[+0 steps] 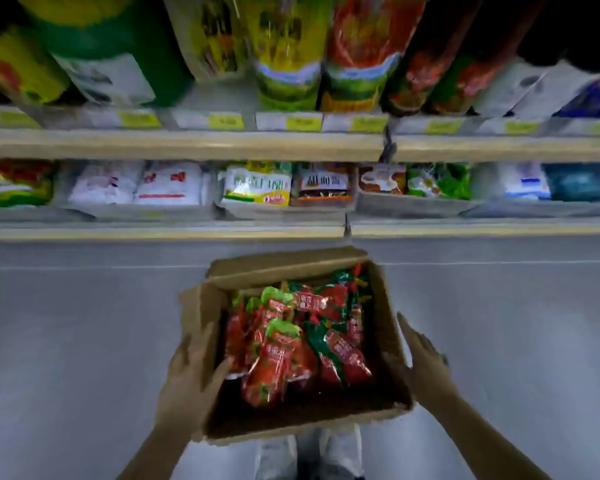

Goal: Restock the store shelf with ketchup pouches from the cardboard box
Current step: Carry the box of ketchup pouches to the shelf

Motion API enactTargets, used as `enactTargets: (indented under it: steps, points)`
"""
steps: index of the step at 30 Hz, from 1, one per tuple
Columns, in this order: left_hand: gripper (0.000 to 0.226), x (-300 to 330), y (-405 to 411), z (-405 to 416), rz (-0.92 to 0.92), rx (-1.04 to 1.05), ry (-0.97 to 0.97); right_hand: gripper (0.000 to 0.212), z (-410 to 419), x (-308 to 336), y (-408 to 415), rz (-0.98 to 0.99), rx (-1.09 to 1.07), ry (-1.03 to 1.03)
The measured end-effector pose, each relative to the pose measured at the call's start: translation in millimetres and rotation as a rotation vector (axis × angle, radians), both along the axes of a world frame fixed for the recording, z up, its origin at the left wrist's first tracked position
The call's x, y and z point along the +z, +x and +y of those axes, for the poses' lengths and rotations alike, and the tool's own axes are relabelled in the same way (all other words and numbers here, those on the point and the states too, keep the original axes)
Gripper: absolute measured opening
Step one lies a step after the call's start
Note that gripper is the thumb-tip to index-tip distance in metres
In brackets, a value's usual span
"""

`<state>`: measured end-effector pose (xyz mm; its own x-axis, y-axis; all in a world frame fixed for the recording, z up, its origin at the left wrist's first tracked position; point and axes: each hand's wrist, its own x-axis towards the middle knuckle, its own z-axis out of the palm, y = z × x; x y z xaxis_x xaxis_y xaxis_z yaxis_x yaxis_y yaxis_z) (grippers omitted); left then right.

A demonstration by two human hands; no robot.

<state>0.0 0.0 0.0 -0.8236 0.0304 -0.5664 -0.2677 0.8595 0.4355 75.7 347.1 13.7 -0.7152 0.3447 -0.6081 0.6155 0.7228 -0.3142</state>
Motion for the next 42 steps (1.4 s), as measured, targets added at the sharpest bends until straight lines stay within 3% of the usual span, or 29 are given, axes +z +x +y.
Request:
enactTargets:
  steps: [4,8,14,17,27,36,42]
  points:
    - [0.069,-72,9,1,-0.019,0.111,0.057,0.07,4,-77,-10,0.033,-0.07,-0.083]
    - [0.072,-113,20,-12,0.092,0.15,0.102,0.081,13,-123,7,0.069,-0.066,-0.017]
    - [0.065,-129,16,-25,0.183,0.126,0.033,0.067,18,-134,10,0.166,-0.121,0.047]
    - [0.073,-124,13,-29,0.2,0.126,0.033,0.067,20,-131,6,0.214,-0.115,0.05]
    - [0.063,-46,-47,-30,0.224,-0.08,-0.023,0.076,30,-59,-1,0.163,-0.067,0.013]
    - [0.061,86,-31,5,0.197,-0.267,-0.013,0.075,43,63,80,0.193,-0.237,0.004]
    - [0.059,130,0,65,0.223,-0.393,0.002,0.075,82,110,164,0.237,-0.344,0.061]
